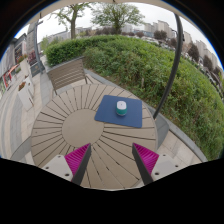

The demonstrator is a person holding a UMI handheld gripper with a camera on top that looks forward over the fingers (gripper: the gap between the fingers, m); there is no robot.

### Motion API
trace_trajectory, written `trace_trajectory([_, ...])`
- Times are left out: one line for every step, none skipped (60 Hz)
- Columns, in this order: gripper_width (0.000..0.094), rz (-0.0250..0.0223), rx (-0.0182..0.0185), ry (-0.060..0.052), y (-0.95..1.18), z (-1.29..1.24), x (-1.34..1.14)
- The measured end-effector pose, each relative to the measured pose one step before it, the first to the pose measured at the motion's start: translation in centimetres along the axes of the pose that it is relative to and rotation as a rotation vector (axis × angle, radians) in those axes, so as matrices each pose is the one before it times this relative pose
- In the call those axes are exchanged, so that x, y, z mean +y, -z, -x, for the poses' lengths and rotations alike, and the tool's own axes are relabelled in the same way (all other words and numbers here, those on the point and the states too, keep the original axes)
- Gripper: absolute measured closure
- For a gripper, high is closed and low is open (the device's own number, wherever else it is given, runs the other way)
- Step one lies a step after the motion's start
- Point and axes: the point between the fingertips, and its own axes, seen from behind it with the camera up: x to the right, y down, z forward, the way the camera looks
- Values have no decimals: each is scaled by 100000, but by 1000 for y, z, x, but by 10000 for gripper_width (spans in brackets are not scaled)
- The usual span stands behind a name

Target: Arrange mouse

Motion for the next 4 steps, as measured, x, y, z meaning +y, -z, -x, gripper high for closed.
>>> trace_trajectory([92, -642, 759, 376, -34, -235, -220])
trace_trajectory([90, -470, 388, 496, -299, -170, -168])
trace_trajectory([85, -385, 223, 408, 100, -90, -209])
trace_trajectory([84, -366, -13, 435, -29, -62, -103])
